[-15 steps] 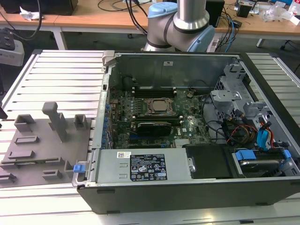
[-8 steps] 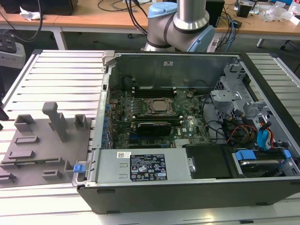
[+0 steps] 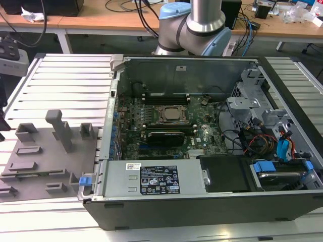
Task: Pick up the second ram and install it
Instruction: 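Pick up the second ram and move it above second insertion slot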
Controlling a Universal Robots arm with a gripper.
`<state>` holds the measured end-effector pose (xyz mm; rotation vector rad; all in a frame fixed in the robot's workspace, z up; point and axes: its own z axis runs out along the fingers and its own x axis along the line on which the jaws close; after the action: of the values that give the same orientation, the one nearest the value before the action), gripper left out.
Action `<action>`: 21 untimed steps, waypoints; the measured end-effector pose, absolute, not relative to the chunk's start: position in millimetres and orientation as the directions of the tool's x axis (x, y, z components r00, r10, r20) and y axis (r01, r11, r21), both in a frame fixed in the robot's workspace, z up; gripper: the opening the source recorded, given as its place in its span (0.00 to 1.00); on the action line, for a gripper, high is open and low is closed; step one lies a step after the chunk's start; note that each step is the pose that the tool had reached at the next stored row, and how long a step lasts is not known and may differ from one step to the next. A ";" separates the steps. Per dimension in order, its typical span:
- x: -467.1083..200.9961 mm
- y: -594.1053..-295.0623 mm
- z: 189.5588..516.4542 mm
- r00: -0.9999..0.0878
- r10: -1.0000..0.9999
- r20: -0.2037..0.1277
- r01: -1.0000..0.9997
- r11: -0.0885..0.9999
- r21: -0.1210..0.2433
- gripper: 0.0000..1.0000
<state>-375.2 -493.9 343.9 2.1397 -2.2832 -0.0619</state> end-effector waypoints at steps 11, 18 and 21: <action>-375.2 -493.9 334.0 -0.065 -0.998 -0.018 -0.997 0.064 0.037 0.30; -375.2 -493.9 328.4 -0.065 -0.998 -0.018 -0.997 0.064 0.037 0.30; -375.2 -493.9 325.9 -0.065 -0.998 -0.018 -0.997 0.064 0.037 0.30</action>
<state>-375.2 -493.9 325.9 2.1396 -2.2832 -0.0619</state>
